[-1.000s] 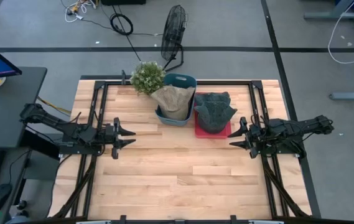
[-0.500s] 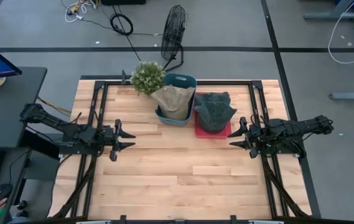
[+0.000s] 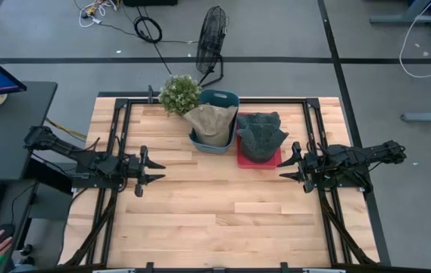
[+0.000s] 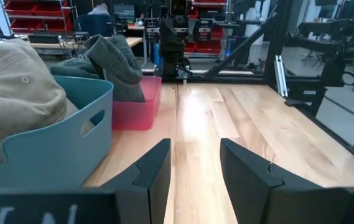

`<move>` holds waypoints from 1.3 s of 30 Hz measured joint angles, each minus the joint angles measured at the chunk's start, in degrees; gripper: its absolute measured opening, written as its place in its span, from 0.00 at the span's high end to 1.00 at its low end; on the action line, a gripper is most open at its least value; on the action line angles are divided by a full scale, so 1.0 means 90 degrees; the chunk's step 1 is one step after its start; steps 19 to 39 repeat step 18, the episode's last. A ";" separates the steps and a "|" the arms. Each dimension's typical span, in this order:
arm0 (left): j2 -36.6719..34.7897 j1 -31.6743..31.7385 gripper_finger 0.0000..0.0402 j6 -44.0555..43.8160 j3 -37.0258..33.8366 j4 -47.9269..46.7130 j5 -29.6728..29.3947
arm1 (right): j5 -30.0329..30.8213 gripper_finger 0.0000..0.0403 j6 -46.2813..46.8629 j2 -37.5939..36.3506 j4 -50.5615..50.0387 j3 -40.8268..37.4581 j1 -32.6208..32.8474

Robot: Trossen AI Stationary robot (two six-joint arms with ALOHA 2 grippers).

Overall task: Pick & Place hat
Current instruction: Return to Home Position

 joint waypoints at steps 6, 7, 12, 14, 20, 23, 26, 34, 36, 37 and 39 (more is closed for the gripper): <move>0.0000 0.0000 0.65 0.0045 -0.0002 -0.0001 -0.0002 | -0.0004 0.60 -0.0197 0.0000 -0.0002 -0.0004 0.0000; 0.0000 0.0000 0.65 0.0020 -0.0002 0.0001 -0.0002 | -0.0002 0.60 -0.0131 0.0000 -0.0002 -0.0004 0.0000; 0.0000 0.0000 0.65 0.0012 -0.0005 0.0001 -0.0002 | -0.0004 0.60 0.0275 0.0000 -0.0002 -0.0004 0.0000; 0.0000 -0.0002 0.65 0.0007 -0.0005 0.0002 -0.0002 | -0.0004 0.60 0.0284 0.0000 -0.0002 -0.0004 0.0000; 0.0000 0.0000 0.65 0.0000 -0.0005 0.0003 -0.0002 | -0.0002 0.60 0.0286 0.0000 -0.0002 -0.0004 0.0000; 0.0000 0.0000 0.65 0.0000 -0.0005 0.0003 -0.0002 | -0.0002 0.60 0.0286 0.0000 -0.0002 -0.0004 0.0000; 0.0000 0.0000 0.65 0.0000 -0.0005 0.0003 -0.0002 | -0.0002 0.60 0.0286 0.0000 -0.0002 -0.0004 0.0000; 0.0000 0.0000 0.65 0.0000 -0.0005 0.0003 -0.0002 | -0.0002 0.60 0.0286 0.0000 -0.0002 -0.0004 0.0000; 0.0000 0.0000 0.65 0.0000 -0.0005 0.0003 -0.0002 | -0.0002 0.60 0.0286 0.0000 -0.0002 -0.0004 0.0000; 0.0000 0.0000 0.65 0.0000 -0.0005 0.0003 -0.0002 | -0.0002 0.60 0.0286 0.0000 -0.0002 -0.0004 0.0000; 0.0000 0.0000 0.65 0.0000 -0.0005 0.0003 -0.0002 | -0.0002 0.60 0.0286 0.0000 -0.0002 -0.0004 0.0000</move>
